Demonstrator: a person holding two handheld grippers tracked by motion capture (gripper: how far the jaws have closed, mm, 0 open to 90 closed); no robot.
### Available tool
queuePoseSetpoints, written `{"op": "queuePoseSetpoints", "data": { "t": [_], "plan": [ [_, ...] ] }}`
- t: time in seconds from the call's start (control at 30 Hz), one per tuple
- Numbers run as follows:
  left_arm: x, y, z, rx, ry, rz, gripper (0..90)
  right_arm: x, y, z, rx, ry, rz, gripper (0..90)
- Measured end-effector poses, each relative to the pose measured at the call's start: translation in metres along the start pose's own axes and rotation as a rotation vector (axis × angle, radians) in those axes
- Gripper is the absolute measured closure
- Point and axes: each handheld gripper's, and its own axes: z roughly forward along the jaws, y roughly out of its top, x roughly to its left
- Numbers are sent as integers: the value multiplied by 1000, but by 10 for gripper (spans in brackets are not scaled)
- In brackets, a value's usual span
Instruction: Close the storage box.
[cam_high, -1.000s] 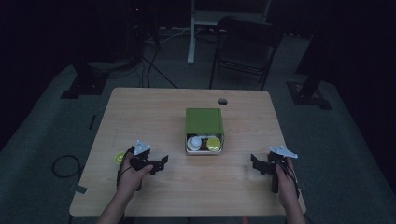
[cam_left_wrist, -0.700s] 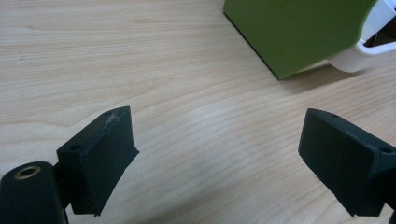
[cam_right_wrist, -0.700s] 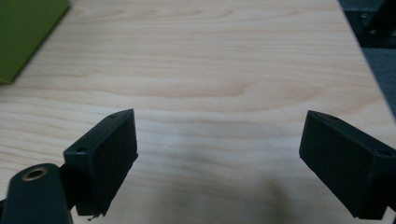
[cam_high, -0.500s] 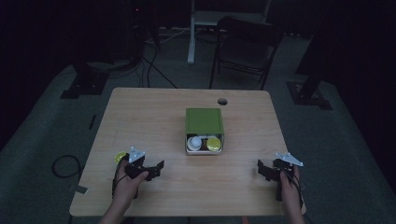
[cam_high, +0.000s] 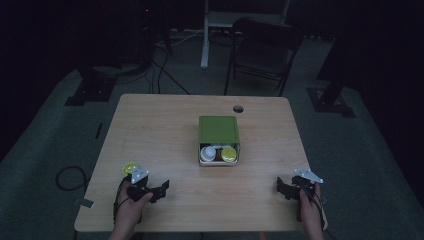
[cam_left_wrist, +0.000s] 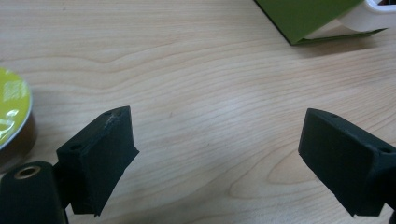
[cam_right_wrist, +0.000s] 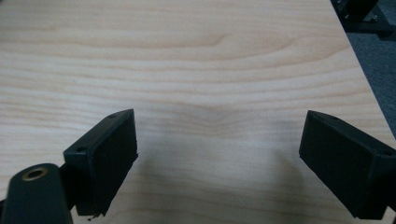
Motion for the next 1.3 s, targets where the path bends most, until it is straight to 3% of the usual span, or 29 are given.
{"op": "queuePoseSetpoints", "data": {
  "t": [0.17, 0.37, 0.77, 0.97, 1.1, 1.3],
  "plan": [
    [3, -5, -3, -10, 23, -16, 110, 0, -1, 1, 5, -14, 7, 111],
    [5, -11, -1, 21, 37, -13, 110, 0, -1, 4, 35, -8, -2, 111],
    [5, -15, 7, 54, 64, -12, 110, 0, 0, 5, 40, 12, -3, 111],
    [0, -15, 9, 73, 97, 33, 110, 0, 0, 5, 40, 14, -4, 111],
    [-8, -15, 14, 108, 151, 107, 107, 0, 0, 5, 40, 14, -4, 110],
    [-9, -14, 14, 110, 156, 103, 95, 0, 1, 6, 41, 17, -6, 111]
  ]
}}
